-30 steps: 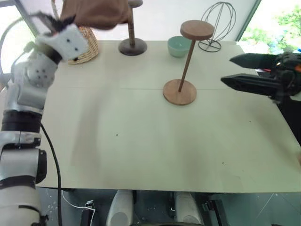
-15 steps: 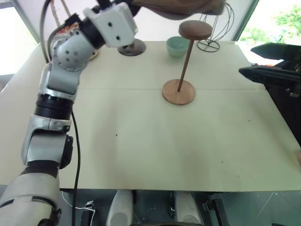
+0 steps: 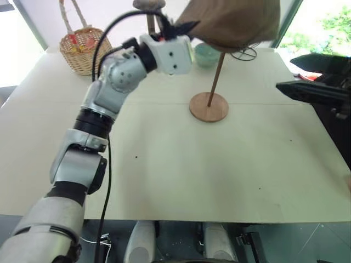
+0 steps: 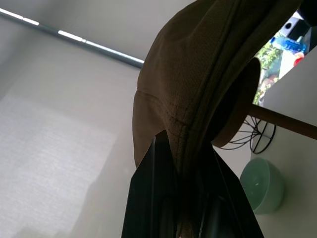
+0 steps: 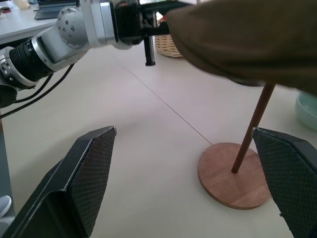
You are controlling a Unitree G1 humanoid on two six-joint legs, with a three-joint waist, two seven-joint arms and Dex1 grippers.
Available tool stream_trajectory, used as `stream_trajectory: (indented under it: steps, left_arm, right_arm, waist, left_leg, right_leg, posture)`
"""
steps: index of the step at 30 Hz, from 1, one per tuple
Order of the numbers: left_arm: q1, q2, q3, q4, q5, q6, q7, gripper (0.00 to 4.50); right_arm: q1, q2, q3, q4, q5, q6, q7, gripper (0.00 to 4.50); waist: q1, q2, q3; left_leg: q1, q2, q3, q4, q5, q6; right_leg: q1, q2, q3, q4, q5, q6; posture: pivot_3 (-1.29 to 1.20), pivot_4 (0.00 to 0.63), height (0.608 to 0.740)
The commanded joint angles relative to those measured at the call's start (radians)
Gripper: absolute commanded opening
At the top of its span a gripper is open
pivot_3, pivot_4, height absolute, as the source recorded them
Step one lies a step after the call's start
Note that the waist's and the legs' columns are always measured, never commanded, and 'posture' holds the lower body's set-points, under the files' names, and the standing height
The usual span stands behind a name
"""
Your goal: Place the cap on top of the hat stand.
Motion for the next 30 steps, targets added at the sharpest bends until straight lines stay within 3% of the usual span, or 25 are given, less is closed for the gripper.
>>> stream_trajectory:
  steps: [1,9,13,18,19,25,30]
  left_arm:
    - [0.029,0.001,-0.006,-0.042,0.007,-0.025,0.008,0.05]
    - [0.060,-0.017,-0.029,-0.024,0.043,-0.008,0.021,0.05]
    - [0.095,-0.019,-0.027,-0.066,0.015,0.007,-0.015,1.63]
    - [0.101,-0.003,0.010,-0.105,-0.087,0.048,-0.123,4.26]
    - [0.106,0.007,0.019,-0.121,-0.135,0.063,-0.171,4.48]
    - [0.159,0.096,0.096,-0.269,-0.344,0.219,-0.363,4.48]
    - [0.132,0.186,0.193,-0.359,-0.670,0.634,-0.620,4.48]
  right_arm:
    - [0.003,0.005,-0.050,-0.028,0.022,-0.006,-0.015,4.50]
    - [0.001,0.031,-0.028,-0.042,0.023,-0.024,-0.045,4.50]
    - [0.017,0.037,-0.015,-0.057,-0.002,-0.033,-0.043,4.50]
    - [0.032,0.030,-0.004,-0.076,-0.055,-0.061,-0.038,4.50]
    - [0.035,0.031,-0.005,-0.081,-0.060,-0.063,-0.043,4.50]
    - [0.090,0.034,0.016,-0.157,-0.142,-0.108,-0.045,4.50]
    - [0.142,0.035,0.061,-0.262,-0.246,-0.179,-0.053,4.50]
  waist:
    - [-0.001,0.000,0.000]
    - [0.002,0.000,0.000]
    - [0.001,0.000,0.000]
    - [0.001,0.000,0.000]
    - [0.001,0.000,0.000]
    - [-0.005,0.001,0.000]
    - [-0.004,0.000,0.000]
  left_leg:
    - [0.000,0.000,0.000,0.000,0.000,0.000]
    - [-0.001,0.000,0.000,0.003,-0.001,0.001]
    - [0.000,0.000,0.000,0.003,-0.001,0.001]
    - [0.000,0.000,0.000,0.003,-0.001,0.002]
    - [0.000,0.000,0.000,0.003,-0.001,0.002]
    - [0.001,0.000,0.001,0.003,-0.002,0.003]
    - [0.000,0.000,0.001,0.004,-0.002,0.003]
  right_leg:
    - [0.000,0.000,0.000,0.000,0.000,0.000]
    - [0.000,0.000,0.001,0.000,0.000,0.001]
    - [0.001,0.000,0.001,0.000,0.001,0.001]
    - [0.001,0.000,0.001,0.001,0.000,0.001]
    - [0.001,0.000,0.001,0.001,0.000,0.001]
    - [0.001,0.000,0.001,0.001,0.000,0.001]
    - [0.001,0.000,0.001,0.002,0.000,0.001]
  posture:
    - [0.00,0.150,0.728]
    - [0.00,0.150,0.728]
    - [0.00,0.150,0.728]
    - [0.00,0.150,0.728]
    - [0.00,0.150,0.728]
    - [0.00,0.150,0.728]
    - [0.00,0.150,0.728]
